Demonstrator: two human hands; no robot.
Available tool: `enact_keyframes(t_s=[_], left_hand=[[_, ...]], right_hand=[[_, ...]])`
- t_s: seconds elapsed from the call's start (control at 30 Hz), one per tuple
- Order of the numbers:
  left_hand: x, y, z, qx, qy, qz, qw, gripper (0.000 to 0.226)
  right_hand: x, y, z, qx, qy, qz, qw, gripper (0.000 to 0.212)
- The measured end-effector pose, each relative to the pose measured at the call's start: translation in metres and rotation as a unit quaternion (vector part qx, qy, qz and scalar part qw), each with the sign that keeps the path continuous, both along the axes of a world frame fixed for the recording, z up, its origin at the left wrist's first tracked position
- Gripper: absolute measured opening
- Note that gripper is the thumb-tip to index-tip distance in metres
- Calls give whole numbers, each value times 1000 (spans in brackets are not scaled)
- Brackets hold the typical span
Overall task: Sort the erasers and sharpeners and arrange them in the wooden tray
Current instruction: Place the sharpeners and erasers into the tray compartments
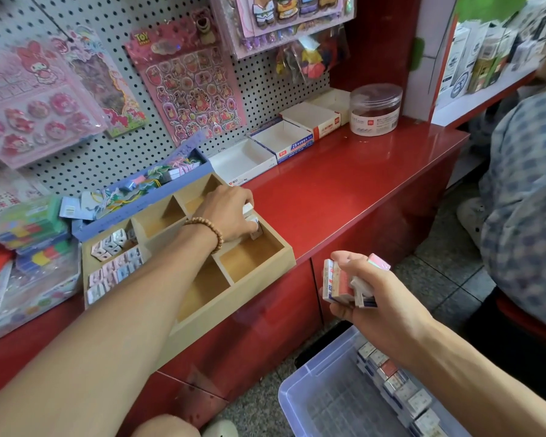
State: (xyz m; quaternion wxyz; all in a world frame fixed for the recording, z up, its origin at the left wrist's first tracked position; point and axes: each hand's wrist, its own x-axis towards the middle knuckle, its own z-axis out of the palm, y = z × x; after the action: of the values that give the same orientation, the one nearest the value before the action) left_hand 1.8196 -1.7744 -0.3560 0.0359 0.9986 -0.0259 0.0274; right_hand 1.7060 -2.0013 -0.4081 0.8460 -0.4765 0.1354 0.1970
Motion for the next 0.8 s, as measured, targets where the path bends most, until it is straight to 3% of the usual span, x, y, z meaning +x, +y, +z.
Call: enact_keyframes(t_s=[0.17,0.4,0.67,0.8], left_hand=[[-5,6,-18,-15,-73,2,997,33],[-9,20,-6,-199,-3,26,980,21],[-12,9,-13,-73,-58,-13,996,31],[-14,9,-17,-69,-56,-27,996,28]], right_hand=[[0,-1,-4,-10,-2,-2,1000,19],[0,1,-4,-8,-3,-1,1000,19],[0,15,3,8,-7,15,1000,15],[-2,13,2,5,-6,16,1000,16]])
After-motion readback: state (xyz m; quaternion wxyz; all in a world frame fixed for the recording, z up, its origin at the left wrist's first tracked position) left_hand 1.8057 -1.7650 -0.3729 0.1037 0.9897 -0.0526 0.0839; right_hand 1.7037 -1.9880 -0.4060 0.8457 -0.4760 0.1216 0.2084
